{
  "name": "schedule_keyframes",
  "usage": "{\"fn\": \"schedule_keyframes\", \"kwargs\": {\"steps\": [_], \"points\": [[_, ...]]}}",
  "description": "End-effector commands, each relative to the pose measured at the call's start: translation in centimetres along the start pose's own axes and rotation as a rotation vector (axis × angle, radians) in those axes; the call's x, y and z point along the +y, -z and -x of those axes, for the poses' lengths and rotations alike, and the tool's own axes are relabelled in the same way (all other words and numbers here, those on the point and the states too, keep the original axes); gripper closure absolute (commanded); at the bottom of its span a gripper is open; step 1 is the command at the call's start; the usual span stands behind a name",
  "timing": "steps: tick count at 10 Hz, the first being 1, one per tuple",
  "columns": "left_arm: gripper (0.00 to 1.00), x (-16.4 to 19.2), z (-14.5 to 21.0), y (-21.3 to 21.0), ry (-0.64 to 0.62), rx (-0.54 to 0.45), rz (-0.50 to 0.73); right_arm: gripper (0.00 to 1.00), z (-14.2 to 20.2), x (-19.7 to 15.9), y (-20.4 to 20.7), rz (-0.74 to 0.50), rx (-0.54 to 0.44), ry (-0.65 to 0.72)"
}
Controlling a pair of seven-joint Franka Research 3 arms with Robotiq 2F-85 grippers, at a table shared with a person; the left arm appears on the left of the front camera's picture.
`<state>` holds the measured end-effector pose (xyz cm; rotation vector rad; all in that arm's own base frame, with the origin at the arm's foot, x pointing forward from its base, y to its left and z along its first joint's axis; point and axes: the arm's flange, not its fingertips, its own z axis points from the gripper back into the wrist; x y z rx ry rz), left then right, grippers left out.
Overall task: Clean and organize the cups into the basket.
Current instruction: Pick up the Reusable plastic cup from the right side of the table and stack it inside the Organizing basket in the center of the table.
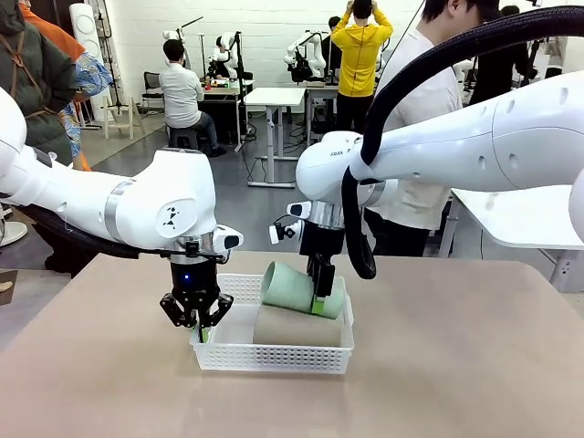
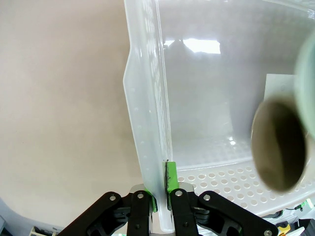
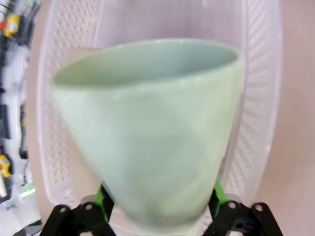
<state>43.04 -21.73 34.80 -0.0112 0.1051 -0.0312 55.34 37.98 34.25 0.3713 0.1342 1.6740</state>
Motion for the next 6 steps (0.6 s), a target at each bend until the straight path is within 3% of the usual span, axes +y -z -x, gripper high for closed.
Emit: {"fn": "schedule_keyframes", "kwargs": {"steps": [1, 6], "points": [[1.00, -0.08, 0.09, -0.08, 0.002, -0.003, -0.001, 0.00, 0.81, 0.82, 0.04, 0.026, 0.003, -0.010], [1.00, -0.08, 0.09, -0.08, 0.002, -0.003, -0.001, 0.00, 0.52, 0.82, 0.11, 0.041, -0.001, -0.012]]}}
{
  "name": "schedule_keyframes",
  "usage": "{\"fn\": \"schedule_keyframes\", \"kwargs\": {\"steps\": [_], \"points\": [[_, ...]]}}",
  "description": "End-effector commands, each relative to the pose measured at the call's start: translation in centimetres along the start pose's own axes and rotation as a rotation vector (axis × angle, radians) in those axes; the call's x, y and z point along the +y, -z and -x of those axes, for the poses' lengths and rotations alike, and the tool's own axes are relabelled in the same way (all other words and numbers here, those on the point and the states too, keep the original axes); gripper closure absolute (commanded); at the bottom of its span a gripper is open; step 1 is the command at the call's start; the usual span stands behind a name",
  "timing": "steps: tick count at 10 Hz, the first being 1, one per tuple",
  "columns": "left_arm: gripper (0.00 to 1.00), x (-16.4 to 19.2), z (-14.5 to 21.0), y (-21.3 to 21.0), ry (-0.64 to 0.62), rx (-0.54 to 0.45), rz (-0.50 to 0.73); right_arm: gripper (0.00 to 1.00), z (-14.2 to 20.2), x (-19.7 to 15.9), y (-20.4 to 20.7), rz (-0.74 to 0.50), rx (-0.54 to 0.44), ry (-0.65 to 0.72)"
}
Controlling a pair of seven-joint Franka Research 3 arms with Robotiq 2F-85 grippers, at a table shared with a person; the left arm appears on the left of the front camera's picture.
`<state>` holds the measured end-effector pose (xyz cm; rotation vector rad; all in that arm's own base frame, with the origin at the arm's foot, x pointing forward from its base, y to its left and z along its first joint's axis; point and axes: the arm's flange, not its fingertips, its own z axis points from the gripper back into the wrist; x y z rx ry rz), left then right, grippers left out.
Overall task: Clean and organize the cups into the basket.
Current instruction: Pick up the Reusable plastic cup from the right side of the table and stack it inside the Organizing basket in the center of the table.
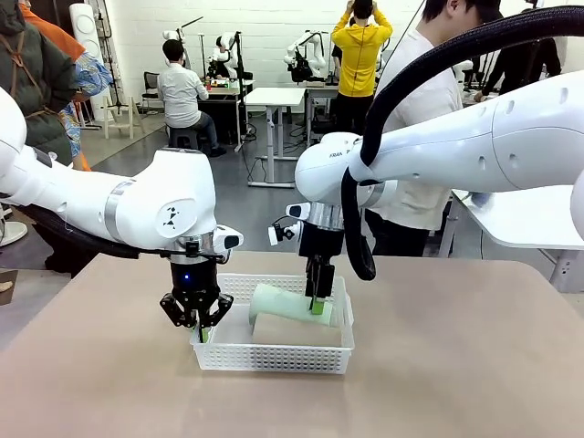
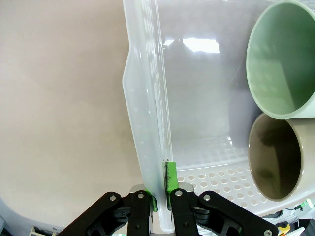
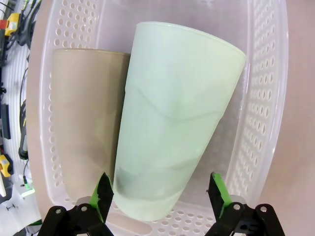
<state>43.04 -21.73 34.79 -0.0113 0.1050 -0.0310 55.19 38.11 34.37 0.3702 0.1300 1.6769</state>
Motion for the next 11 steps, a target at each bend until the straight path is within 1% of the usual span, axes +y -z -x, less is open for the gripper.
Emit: {"fn": "schedule_keyframes", "kwargs": {"steps": [1, 2, 3, 4, 5, 6, 7, 8, 9, 10, 11], "points": [[1.00, -0.1, 0.1, -0.1, 0.002, -0.003, -0.001, 0.00, 0.8, 1.3, -0.3, 0.047, 0.001, -0.011], [1.00, -0.1, 0.1, -0.1, 0.002, -0.003, -0.001, 0.00, 1.1, 2.7, -1.7, 0.068, -0.007, -0.011], [1.00, -0.1, 0.1, -0.1, 0.002, -0.003, -0.001, 0.00, 1.7, 5.1, -3.9, 0.125, -0.043, -0.020], [1.00, -0.1, 0.1, -0.1, 0.002, -0.003, -0.001, 0.00, 2.9, 8.4, -6.5, 0.203, -0.084, -0.026], [1.00, -0.1, 0.1, -0.1, 0.002, -0.003, -0.001, 0.00, 4.7, 11.2, -8.7, 0.285, -0.138, -0.018], [1.00, -0.1, 0.1, -0.1, 0.002, -0.003, -0.001, 0.00, 7.1, 13.9, -10.7, 0.356, -0.213, -0.009], [1.00, -0.1, 0.1, -0.1, 0.002, -0.003, -0.001, 0.00, 9.9, 16.8, -12.5, 0.410, -0.303, -0.015], [1.00, -0.1, 0.1, -0.1, 0.002, -0.003, -0.001, 0.00, 13.5, 20.2, -13.9, 0.427, -0.420, -0.066], [1.00, -0.1, 0.1, -0.1, 0.002, -0.003, -0.001, 0.00, 17.1, 22.8, -14.7, 0.471, -0.515, -0.096], [1.00, -0.1, 0.1, -0.1, 0.002, -0.003, -0.001, 0.00, 21.0, 24.4, -15.1, 0.469, -0.602, -0.162], [1.00, -0.1, 0.1, -0.1, 0.002, -0.003, -0.001, 0.00, 25.4, 25.1, -15.3, 0.477, -0.685, -0.184]]}}
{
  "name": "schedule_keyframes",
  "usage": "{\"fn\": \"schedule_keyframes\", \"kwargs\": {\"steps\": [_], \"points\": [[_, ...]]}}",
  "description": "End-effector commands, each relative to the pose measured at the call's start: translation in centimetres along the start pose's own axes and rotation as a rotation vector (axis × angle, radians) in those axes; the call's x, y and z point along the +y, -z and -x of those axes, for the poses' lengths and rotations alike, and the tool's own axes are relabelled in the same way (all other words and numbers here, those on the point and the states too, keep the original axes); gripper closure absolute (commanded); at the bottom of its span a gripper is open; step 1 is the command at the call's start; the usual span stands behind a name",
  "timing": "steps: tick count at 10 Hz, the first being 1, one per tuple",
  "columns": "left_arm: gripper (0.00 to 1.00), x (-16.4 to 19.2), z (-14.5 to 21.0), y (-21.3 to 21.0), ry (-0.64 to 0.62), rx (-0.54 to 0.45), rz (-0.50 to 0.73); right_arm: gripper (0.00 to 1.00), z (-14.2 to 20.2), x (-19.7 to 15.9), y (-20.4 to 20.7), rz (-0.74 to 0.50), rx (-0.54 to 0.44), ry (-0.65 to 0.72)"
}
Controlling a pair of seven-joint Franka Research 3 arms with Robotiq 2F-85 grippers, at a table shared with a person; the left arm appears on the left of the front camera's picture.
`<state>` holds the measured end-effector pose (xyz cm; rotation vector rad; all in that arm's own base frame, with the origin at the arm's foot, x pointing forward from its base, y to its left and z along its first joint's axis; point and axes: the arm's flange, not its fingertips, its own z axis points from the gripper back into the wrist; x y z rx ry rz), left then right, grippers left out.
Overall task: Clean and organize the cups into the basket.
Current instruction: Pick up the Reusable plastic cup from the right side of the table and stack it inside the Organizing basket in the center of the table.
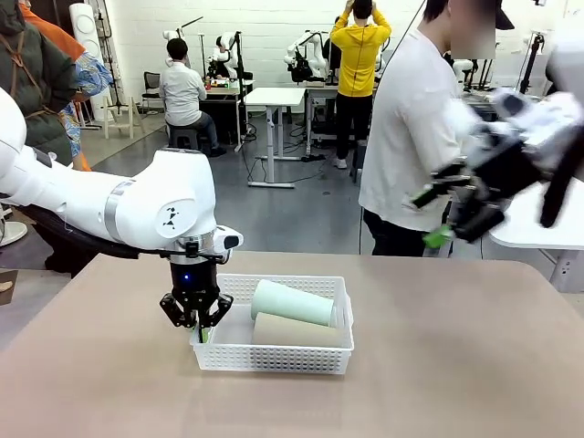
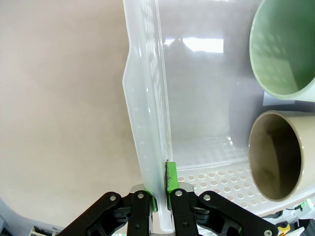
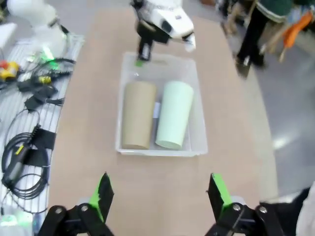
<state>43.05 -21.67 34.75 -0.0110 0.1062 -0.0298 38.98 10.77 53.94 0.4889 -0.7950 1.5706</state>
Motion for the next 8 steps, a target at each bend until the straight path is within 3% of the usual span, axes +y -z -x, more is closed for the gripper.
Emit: {"fn": "schedule_keyframes", "kwargs": {"steps": [1, 4, 6, 8], "points": [[1.00, -0.1, 0.1, -0.1, 0.004, -0.004, -0.001, 0.00, 7.8, 0.6, -3.9, -0.071, -0.181, 0.003], [1.00, -0.1, 0.1, -0.1, 0.004, -0.004, -0.001, 0.00, 18.4, -0.2, -8.6, -0.101, -0.428, 0.048], [1.00, -0.1, 0.1, -0.1, 0.004, -0.004, -0.001, 0.00, 24.6, 0.9, -10.5, -0.076, -0.509, 0.089], [1.00, -0.1, 0.1, -0.1, 0.004, -0.004, -0.001, 0.00, 28.8, 1.5, -10.8, -0.029, -0.568, 0.171]]}}
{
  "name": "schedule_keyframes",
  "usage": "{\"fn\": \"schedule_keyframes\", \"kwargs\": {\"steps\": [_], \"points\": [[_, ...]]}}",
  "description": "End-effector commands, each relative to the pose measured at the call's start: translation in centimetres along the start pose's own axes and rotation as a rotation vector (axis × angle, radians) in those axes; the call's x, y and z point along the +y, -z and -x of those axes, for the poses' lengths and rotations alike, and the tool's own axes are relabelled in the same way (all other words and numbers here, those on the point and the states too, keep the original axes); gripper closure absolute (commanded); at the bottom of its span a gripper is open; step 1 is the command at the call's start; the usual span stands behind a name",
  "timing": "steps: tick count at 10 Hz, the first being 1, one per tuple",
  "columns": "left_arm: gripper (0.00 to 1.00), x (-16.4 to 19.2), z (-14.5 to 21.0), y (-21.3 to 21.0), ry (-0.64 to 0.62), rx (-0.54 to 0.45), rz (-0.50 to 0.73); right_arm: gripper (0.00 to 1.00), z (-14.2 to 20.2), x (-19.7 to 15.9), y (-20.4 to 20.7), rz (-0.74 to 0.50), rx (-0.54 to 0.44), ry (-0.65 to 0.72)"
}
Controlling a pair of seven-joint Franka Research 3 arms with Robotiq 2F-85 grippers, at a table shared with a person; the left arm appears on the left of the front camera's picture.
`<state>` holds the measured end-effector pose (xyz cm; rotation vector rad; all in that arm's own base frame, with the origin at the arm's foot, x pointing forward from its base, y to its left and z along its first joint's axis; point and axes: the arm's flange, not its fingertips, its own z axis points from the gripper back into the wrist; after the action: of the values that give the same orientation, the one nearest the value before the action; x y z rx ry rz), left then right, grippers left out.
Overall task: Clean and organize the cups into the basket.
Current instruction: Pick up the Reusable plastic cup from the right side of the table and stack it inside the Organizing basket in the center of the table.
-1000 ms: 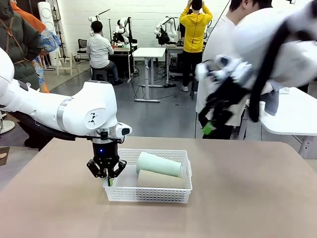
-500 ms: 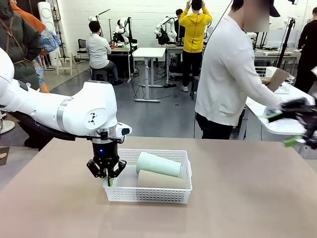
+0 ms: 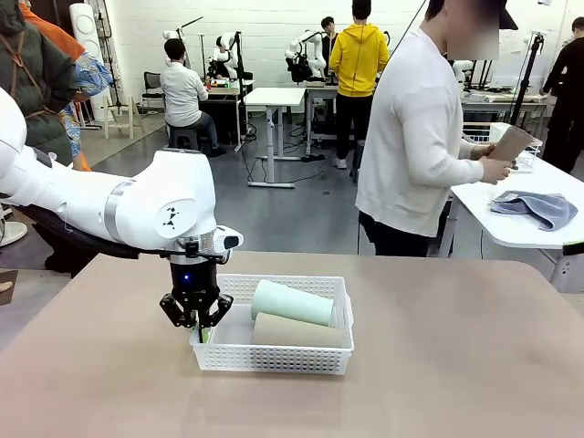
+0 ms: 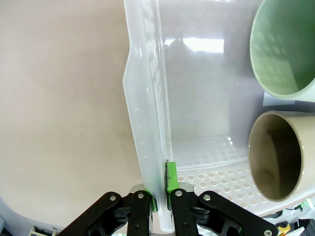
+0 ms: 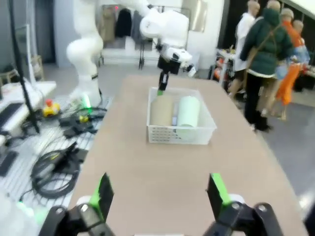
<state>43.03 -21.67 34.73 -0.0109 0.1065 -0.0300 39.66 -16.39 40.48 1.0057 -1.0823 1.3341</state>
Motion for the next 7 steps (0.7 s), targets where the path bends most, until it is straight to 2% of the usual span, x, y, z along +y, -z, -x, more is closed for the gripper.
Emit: {"fn": "schedule_keyframes", "kwargs": {"steps": [1, 4, 5, 7], "points": [[1.00, -0.1, 0.1, -0.1, 0.003, -0.005, -0.001, 0.00, 1.1, -1.1, -0.8, 0.056, -0.045, 0.043], [1.00, -0.1, 0.1, -0.1, 0.003, -0.005, -0.001, 0.00, 2.4, -0.7, -0.9, 0.137, -0.052, 0.120], [1.00, -0.1, 0.1, -0.1, 0.003, -0.005, -0.001, 0.00, 3.0, -0.3, -1.6, 0.073, -0.041, 0.072], [1.00, -0.1, 0.1, -0.1, 0.003, -0.005, -0.001, 0.00, 3.0, -0.3, -1.6, 0.073, -0.041, 0.072]]}}
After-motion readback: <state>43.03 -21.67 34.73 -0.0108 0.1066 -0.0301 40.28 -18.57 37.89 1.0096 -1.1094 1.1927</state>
